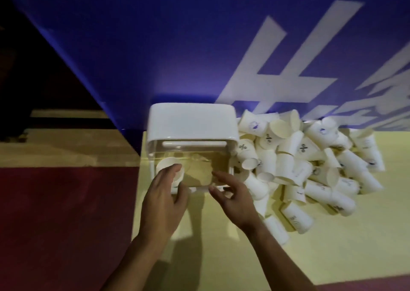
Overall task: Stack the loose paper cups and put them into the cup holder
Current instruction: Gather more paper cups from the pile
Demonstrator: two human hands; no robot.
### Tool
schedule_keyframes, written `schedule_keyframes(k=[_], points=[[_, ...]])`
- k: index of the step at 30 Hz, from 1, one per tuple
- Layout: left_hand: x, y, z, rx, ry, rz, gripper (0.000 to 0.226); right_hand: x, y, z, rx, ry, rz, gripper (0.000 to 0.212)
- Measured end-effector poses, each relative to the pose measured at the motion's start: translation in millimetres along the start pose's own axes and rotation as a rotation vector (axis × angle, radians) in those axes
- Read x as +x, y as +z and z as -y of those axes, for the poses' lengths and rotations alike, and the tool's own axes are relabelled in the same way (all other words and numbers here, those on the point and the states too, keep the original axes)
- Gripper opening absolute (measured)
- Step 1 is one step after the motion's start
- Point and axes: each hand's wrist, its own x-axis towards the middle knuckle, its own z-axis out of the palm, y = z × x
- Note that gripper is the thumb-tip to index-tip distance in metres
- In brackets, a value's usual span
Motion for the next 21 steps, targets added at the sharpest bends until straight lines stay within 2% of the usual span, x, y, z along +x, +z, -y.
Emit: schedule_keyframes(k=[4, 10, 14, 18, 21], points=[[11, 60, -65, -0.037, 0.143, 0.190, 0.039, -21, -71, -26, 0.053, 0.130, -0.150, 0.026], [28, 179, -165, 0.065, 0.247, 0.416, 0.051, -49, -186, -68, 0.028, 0.179, -0.310, 0.019], [47, 258, -217, 0.163, 0.258, 0.435, 0.070, -57, -244, -100, 0.050, 0.226, -0.356, 0.022], [84, 325, -238, 0.434, 0.514, 0.378, 0.087, -60, -290, -131, 0.099, 0.248, -0.370, 0.020], [112, 355, -252, 0.631, 0.570, 0.481, 0.091, -57, -318, -153, 0.109, 0.270, -0.381, 0.018]])
